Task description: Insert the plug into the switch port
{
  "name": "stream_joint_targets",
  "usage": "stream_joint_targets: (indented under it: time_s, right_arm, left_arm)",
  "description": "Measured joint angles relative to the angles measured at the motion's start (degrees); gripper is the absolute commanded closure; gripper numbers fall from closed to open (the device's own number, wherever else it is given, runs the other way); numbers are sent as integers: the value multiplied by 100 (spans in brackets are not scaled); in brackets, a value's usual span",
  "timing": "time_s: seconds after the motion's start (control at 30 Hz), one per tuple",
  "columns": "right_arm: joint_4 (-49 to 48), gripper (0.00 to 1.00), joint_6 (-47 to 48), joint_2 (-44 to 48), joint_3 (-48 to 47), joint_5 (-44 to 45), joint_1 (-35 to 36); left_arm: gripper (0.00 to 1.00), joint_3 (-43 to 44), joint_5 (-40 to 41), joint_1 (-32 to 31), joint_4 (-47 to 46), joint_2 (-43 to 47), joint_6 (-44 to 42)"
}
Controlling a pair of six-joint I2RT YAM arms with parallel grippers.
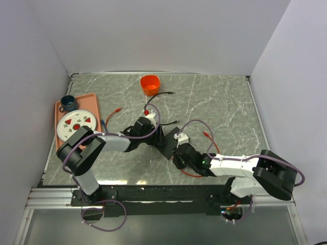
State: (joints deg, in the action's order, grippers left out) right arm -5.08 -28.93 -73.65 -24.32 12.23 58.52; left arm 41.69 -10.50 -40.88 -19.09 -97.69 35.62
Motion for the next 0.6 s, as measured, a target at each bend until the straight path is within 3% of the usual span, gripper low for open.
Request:
stream_joint_targets:
  time_s: [0.6]
  right_arm:
    - [136, 100, 17, 212, -2, 155, 11]
  left_arm:
    - [49, 0, -42, 11, -94, -50, 24]
